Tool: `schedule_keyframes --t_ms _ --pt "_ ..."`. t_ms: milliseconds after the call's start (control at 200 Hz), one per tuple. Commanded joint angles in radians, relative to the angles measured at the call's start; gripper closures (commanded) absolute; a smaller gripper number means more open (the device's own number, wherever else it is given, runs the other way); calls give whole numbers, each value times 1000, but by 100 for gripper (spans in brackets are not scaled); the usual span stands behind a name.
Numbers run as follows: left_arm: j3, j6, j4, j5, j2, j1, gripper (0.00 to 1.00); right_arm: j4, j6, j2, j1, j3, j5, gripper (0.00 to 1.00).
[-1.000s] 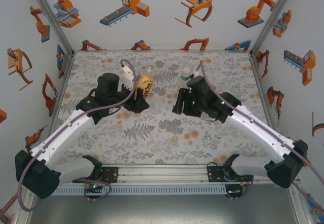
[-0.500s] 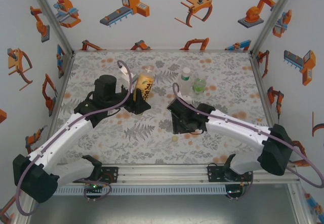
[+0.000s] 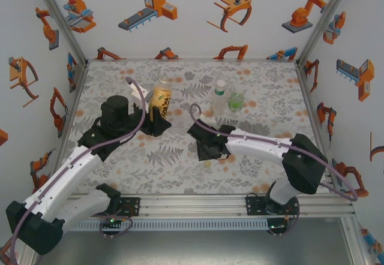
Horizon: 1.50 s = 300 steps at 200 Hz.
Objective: Screw on the bottle caps
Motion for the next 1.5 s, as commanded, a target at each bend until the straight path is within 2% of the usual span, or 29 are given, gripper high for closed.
schedule_keyframes --t_ms 0,771,1497 --pt "-12 -2 24 -9 -17 6 95 3 1 8 8 -15 10 60" --pt "-5 -13 31 -14 5 5 95 16 -2 44 8 -23 -23 63" --pt "1 -23 33 -16 20 5 95 6 -9 92 8 -4 -41 60"
